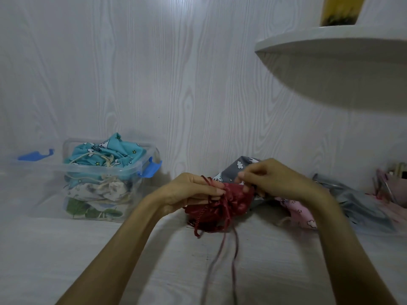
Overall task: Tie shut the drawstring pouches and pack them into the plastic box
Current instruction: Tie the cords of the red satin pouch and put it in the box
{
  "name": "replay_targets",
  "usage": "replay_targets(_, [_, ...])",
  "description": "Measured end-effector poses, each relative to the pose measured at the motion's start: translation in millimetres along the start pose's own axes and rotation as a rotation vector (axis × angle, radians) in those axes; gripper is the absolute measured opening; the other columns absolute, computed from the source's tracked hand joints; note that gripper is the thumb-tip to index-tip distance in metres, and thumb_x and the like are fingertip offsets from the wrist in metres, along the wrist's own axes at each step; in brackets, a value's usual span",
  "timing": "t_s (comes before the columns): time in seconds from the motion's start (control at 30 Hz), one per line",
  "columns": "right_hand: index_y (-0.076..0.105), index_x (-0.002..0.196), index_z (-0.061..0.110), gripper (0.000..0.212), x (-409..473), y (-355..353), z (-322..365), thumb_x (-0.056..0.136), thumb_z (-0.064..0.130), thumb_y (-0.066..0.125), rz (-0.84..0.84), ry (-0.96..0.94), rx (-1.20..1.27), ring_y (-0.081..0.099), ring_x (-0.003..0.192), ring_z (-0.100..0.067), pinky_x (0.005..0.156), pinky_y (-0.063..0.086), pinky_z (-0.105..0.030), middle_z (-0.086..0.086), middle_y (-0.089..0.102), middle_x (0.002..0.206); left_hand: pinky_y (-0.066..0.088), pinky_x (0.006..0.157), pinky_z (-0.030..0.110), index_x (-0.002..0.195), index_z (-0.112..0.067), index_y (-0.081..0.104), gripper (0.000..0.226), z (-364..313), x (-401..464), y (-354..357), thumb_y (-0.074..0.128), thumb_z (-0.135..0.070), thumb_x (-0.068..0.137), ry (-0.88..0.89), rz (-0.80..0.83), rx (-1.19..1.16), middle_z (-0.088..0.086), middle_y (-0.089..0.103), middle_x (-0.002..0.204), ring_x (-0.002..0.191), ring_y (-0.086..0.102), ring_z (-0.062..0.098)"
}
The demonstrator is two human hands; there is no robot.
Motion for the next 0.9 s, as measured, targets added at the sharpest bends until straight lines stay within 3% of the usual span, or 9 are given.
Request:
replay_targets(0.1, [0.069, 0.109, 0.021, 0.021, 12.6, 19.8, -4.9, 0.092, 0.022, 0.058, 0.146, -0.036, -0.016, 0.066, 0.089, -0.008, 0.084, 0.051, -0.018, 0.004, 0.071, 0.102, 0.053, 0.082, 0.017, 0.081, -0.021, 0.077, 0.016, -0.6, -1.0, 1.7, 0.073, -0.006, 0.076, 0.056, -0.01, 0.071, 0.0, 0.076, 0.087, 0.081, 0.07, 0.006])
replay_targets(0.17, [0.069, 0.111, 0.02, 0.022, 15.3, 28.0, -4.2, 0.092, 0.018, 0.059, 0.198, -0.042, 0.03, 0.066, 0.091, -0.009, 0.087, 0.05, -0.021, 0.003, 0.07, 0.101, 0.053, 0.087, 0.021, 0.082, -0.02, 0.078, 0.017, -1.4, -2.0, 0.7, 0.074, -0.005, 0.074, 0.083, -0.012, 0.084, 0.004, 0.076, 0.09, 0.085, 0.07, 0.011])
replay_targets(0.3, [0.071, 0.108, 0.016, 0.023, 16.4, 29.4, -2.0, 0.087, 0.011, 0.065, 0.113, -0.088, 0.187, 0.064, 0.079, 0.0, 0.078, 0.052, -0.014, 0.005, 0.072, 0.089, 0.055, 0.082, 0.019, 0.082, -0.018, 0.078, 0.017, -2.3, -1.8, -2.1, 0.074, -0.003, 0.074, 0.127, -0.036, 0.085, 0.006, 0.076, 0.085, 0.082, 0.071, 0.012])
replay_targets(0.43, [0.074, 0.094, 0.021, 0.016, 13.6, 26.5, -1.6, 0.086, 0.01, 0.066, 0.156, -0.075, 0.23, 0.062, 0.065, 0.002, 0.064, 0.048, -0.01, 0.012, 0.07, 0.07, 0.055, 0.077, 0.017, 0.084, -0.016, 0.077, 0.017, -4.2, -2.1, 0.1, 0.075, -0.003, 0.073, 0.176, -0.038, 0.135, 0.006, 0.076, 0.086, 0.082, 0.071, 0.012])
replay_targets(0.57, [0.073, 0.086, 0.021, 0.016, 13.9, 27.2, -2.8, 0.084, 0.007, 0.067, 0.136, -0.054, 0.186, 0.063, 0.069, -0.001, 0.069, 0.05, -0.014, 0.012, 0.07, 0.069, 0.052, 0.072, 0.014, 0.09, -0.01, 0.076, 0.018, -8.9, -5.6, -0.1, 0.074, -0.001, 0.074, 0.21, -0.039, 0.22, 0.006, 0.076, 0.085, 0.08, 0.071, 0.01])
replay_targets(0.7, [0.073, 0.091, 0.01, 0.011, 15.1, 26.4, -2.7, 0.084, 0.005, 0.065, 0.083, -0.024, 0.173, 0.062, 0.08, -0.015, 0.082, 0.052, -0.029, -0.009, 0.069, 0.084, 0.051, 0.065, 0.01, 0.086, -0.012, 0.076, 0.018, -12.5, -8.1, -3.1, 0.075, 0.002, 0.074, 0.27, -0.148, 0.308, -0.001, 0.075, 0.071, 0.07, 0.071, 0.005])
replay_targets(0.83, [0.07, 0.084, 0.015, 0.011, 12.9, 31.1, 5.9, 0.084, 0.006, 0.064, 0.103, -0.072, 0.166, 0.057, 0.069, -0.006, 0.064, 0.047, -0.011, 0.0, 0.063, 0.075, 0.05, 0.06, 0.009, 0.074, -0.021, 0.075, 0.022, -6.5, -4.5, -4.0, 0.076, 0.0, 0.073, 0.367, -0.292, 0.362, -0.009, 0.072, 0.063, 0.064, 0.07, 0.002])
replay_targets(0.9, [0.071, 0.087, 0.016, 0.008, 13.0, 33.0, 7.4, 0.087, 0.013, 0.063, 0.083, -0.088, 0.169, 0.057, 0.061, -0.001, 0.059, 0.045, -0.009, 0.004, 0.064, 0.071, 0.052, 0.062, 0.012, 0.075, -0.021, 0.075, 0.017, -3.3, -2.3, -2.9, 0.077, -0.004, 0.073, 0.413, -0.355, 0.322, -0.008, 0.073, 0.065, 0.066, 0.07, 0.003])
Point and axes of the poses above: each hand's wrist, its own x-axis towards the middle knuckle, its own y-axis out of the palm, z = x × y, the point moved 1 cm from there along x, towards the middle knuckle
